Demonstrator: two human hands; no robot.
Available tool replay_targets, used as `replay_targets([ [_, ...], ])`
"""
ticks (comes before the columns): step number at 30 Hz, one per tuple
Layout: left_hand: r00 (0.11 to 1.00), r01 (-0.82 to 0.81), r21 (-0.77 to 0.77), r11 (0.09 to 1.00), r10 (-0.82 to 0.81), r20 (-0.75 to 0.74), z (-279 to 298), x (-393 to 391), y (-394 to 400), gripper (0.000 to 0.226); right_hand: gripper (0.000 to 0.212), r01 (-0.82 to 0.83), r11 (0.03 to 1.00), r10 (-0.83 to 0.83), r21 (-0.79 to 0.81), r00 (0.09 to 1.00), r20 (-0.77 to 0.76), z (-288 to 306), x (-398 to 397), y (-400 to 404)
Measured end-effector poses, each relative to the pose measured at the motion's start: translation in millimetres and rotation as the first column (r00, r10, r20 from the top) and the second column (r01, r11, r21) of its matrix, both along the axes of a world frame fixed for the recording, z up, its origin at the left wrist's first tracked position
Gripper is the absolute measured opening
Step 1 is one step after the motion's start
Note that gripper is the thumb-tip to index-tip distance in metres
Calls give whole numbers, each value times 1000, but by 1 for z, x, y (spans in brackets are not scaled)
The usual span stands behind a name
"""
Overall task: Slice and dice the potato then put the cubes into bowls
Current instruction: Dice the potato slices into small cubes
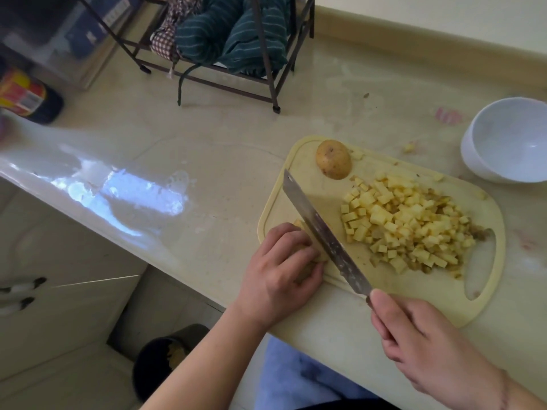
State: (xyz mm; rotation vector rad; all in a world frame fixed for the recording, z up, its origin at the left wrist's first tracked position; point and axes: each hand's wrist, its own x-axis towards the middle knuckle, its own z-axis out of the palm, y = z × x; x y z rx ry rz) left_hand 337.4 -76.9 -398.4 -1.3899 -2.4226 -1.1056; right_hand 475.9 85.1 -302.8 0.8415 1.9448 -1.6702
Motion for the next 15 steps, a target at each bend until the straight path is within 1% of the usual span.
replay_targets([
  [2,1000,-1,5,1000,1,-10,0,2,-3,12,58,16,998,-16,-65,1000,-1,3,1,1],
  [6,1000,2,5,1000,-2,-8,1,4,-4,9,55,-12,997,13,-73,1000,18,6,3,2],
  [8,1000,7,8,1000,-7,4,1,4,-4,7,55,-30,999,31,-43,999,18,6,4,0],
  [11,1000,7,6,1000,-7,21,2,4,-3,6,68,-58,998,58,21,998,18,4,8,-2],
  [15,999,9,-1,1000,-9,39,2,4,-3,8,79,-88,992,88,91,996,-3,-1,15,-2],
])
